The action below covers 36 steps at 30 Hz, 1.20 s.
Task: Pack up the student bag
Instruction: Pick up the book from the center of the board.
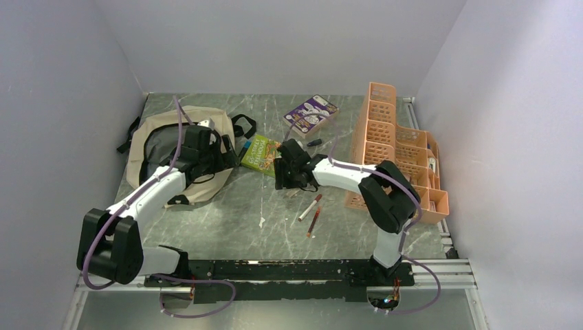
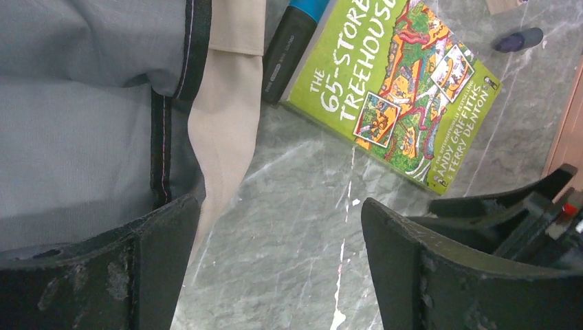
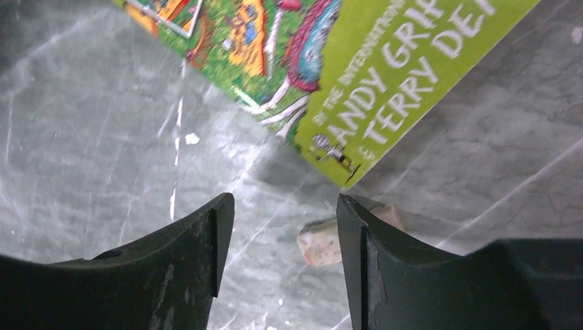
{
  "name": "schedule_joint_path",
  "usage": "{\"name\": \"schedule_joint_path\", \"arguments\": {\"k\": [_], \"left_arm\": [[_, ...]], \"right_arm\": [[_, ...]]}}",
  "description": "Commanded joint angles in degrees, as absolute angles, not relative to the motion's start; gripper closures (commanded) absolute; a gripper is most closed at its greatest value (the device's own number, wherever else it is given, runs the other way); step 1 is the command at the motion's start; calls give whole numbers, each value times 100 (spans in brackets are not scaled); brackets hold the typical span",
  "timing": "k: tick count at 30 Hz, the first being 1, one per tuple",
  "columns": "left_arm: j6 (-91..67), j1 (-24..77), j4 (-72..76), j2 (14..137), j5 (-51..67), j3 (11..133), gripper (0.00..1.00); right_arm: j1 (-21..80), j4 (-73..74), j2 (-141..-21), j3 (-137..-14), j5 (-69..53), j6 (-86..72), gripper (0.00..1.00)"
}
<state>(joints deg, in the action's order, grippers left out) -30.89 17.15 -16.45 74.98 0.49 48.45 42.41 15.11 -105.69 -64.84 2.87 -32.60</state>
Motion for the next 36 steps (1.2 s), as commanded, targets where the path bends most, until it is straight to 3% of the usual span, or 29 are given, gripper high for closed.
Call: {"name": "schedule_joint_path", "arguments": {"k": [1, 6, 13, 26, 36], "left_arm": [[-3172, 1731, -1402, 7549, 255, 4781, 9], [-3171, 1740, -1391, 7474, 261, 4749, 9], [-3149, 1773, -1493, 7300, 310, 4769, 8], [-3109, 1977, -1555, 6728, 472, 4790, 8], [-3507, 2521, -1337, 6791, 400, 4492, 6]], "right_arm": [[4364, 1816, -10136, -6563, 502, -2897, 38], [4278, 1854, -10029, -7011, 1247, -2292, 26], [3810, 1399, -10716, -7956, 478, -1477, 13], [2997, 1717, -12691, -9985, -1574, -432, 15], [2910, 1890, -12636, -9589, -2100, -525, 20]]}}
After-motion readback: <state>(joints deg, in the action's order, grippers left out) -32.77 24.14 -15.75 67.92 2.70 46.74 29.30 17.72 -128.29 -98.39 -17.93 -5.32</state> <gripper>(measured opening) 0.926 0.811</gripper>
